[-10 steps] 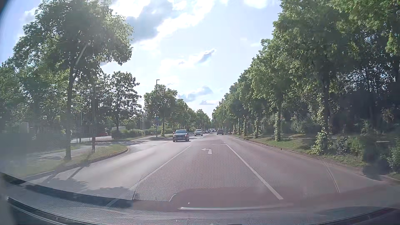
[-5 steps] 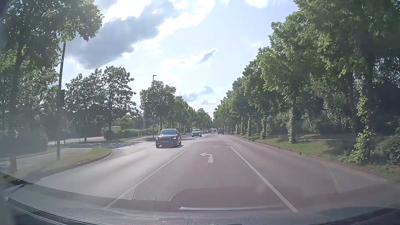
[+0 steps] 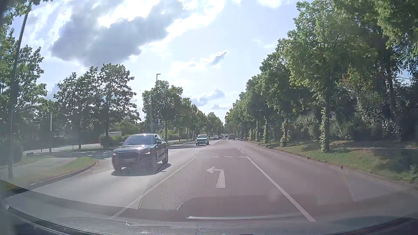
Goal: Follow the waypoints while adhering to traffic rules and regulations
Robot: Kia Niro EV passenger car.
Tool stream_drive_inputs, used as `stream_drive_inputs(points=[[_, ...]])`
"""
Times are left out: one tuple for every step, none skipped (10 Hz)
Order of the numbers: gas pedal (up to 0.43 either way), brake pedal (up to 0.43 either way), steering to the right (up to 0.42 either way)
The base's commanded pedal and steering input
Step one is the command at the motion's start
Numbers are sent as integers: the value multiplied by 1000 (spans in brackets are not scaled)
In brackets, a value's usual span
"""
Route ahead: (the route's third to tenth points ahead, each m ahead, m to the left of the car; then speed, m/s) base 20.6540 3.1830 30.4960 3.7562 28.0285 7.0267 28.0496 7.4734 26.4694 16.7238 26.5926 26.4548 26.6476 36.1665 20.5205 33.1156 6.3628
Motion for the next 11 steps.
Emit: stream_drive_inputs(points=[[0, 293, -7], [0, 293, -3], [0, 293, -5], [0, 293, -12], [0, 287, -19], [0, 280, -21], [0, 274, -21], [0, 274, -22], [0, 268, -25], [0, 268, -26], [0, 268, -26]])
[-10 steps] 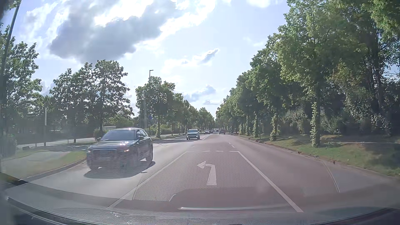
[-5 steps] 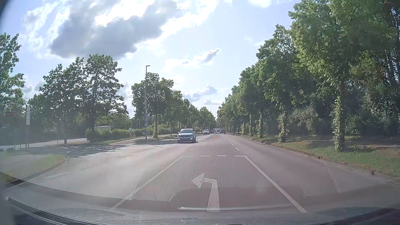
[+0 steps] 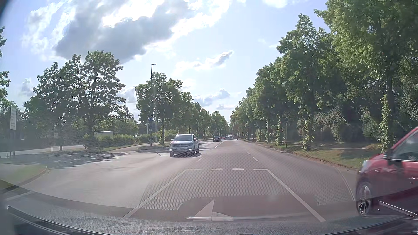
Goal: Follow the waypoints while adhering to traffic rules and regulations
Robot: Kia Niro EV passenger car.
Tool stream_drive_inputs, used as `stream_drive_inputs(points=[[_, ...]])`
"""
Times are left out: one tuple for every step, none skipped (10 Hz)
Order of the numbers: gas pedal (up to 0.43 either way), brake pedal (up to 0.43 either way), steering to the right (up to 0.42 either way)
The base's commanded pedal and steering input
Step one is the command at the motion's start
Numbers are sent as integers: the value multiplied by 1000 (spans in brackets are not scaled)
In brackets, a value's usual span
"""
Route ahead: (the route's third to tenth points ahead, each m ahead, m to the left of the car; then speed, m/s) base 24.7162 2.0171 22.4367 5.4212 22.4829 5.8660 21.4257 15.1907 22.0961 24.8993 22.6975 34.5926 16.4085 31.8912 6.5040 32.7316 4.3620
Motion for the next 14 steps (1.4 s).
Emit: stream_drive_inputs(points=[[0, 274, -28], [0, 274, -31], [0, 274, -30], [0, 274, -26], [0, 268, -19], [0, 268, -14], [0, 274, -11], [0, 268, -10], [0, 268, -10], [0, 274, -10], [0, 274, -12], [0, 274, -14], [0, 274, -18], [0, 274, -25]])
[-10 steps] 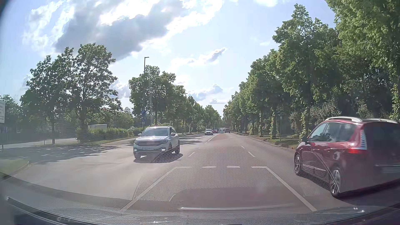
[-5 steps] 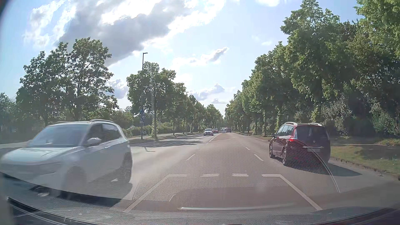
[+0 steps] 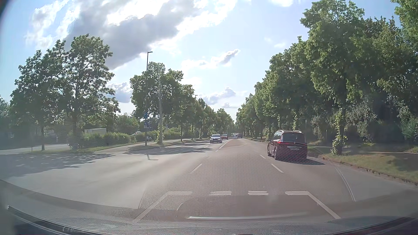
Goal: Follow the waypoints while adhering to traffic rules and regulations
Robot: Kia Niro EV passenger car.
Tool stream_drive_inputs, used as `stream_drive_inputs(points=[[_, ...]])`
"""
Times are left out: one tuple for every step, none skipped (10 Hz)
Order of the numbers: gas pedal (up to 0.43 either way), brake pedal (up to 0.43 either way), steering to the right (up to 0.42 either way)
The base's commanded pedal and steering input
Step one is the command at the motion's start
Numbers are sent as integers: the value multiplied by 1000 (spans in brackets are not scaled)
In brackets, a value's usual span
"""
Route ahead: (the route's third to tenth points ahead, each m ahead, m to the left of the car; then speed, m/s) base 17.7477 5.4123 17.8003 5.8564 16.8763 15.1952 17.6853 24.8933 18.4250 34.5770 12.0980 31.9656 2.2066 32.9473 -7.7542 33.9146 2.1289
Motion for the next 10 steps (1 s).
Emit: stream_drive_inputs(points=[[0, 268, -33], [0, 262, -40], [0, 256, -44], [0, 250, -45], [0, 244, -49], [0, 244, -57], [0, 238, -63], [0, 238, -71], [0, 232, -81], [0, 232, -88]])
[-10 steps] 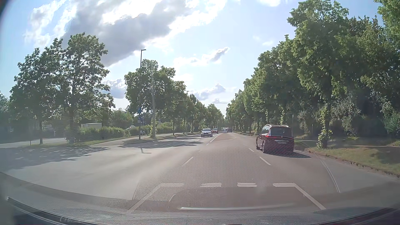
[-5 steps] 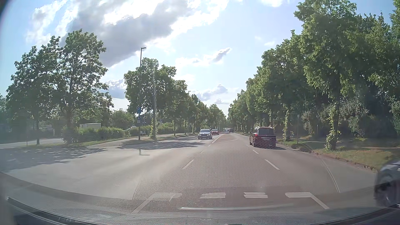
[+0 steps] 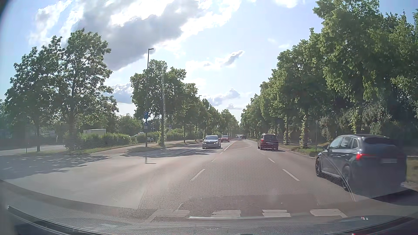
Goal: Follow the waypoints while adhering to traffic rules and regulations
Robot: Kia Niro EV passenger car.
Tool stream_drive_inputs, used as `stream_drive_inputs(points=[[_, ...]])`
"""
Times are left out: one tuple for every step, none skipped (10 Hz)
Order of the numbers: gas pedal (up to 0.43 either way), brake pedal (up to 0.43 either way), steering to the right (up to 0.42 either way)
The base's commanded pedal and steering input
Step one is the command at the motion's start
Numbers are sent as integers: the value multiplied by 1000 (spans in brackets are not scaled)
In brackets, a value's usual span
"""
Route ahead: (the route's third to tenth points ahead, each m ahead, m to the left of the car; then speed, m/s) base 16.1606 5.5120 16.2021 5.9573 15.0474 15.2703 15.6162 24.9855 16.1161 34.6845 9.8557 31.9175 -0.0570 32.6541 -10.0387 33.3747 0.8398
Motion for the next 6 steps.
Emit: stream_drive_inputs(points=[[0, 226, -96], [0, 226, -102], [0, 220, -104], [0, 220, -104], [0, 220, -104], [0, 220, -102]])
